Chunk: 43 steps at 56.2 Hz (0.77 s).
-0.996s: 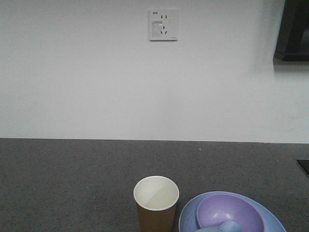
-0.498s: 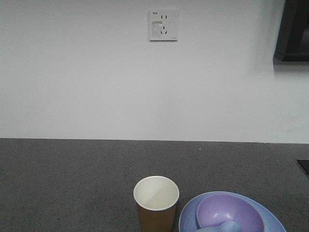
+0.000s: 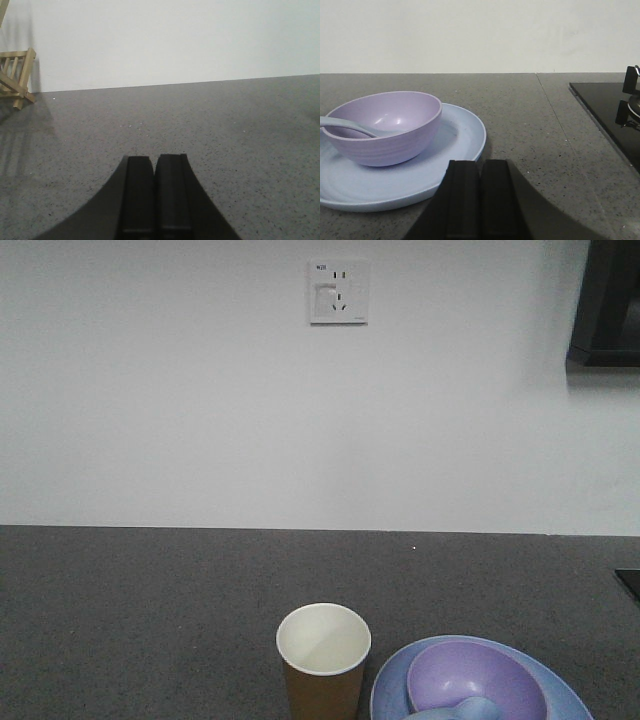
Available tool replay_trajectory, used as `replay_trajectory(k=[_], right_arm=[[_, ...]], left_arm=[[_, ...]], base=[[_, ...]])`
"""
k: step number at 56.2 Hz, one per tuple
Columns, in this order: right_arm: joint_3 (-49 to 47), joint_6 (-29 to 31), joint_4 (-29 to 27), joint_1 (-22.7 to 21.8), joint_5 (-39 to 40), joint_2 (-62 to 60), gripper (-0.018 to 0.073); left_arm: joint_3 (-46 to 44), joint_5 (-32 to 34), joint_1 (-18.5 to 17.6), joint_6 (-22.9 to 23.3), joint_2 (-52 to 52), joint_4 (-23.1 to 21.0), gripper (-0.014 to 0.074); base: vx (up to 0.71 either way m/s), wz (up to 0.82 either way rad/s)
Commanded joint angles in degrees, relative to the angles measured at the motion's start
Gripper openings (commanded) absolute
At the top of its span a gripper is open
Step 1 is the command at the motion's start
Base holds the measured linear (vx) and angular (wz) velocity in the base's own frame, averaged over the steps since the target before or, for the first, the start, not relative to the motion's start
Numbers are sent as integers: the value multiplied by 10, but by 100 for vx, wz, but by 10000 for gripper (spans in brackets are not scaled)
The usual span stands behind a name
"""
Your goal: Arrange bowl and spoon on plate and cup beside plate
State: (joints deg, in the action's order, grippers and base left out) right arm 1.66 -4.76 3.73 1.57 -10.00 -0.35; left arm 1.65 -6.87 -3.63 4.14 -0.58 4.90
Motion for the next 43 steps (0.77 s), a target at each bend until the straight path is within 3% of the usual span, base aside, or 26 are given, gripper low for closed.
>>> replay_trajectory(k=[1,43], right_arm=[[-1,0,5,-3,57,-2,-8],[3,0,5,-3,58,-6,-8]], left_arm=[[-16,43,-1,0,-3,0,-6],[-16,43,-1,0,-3,0,-6]], base=[[0,1],[0,0]])
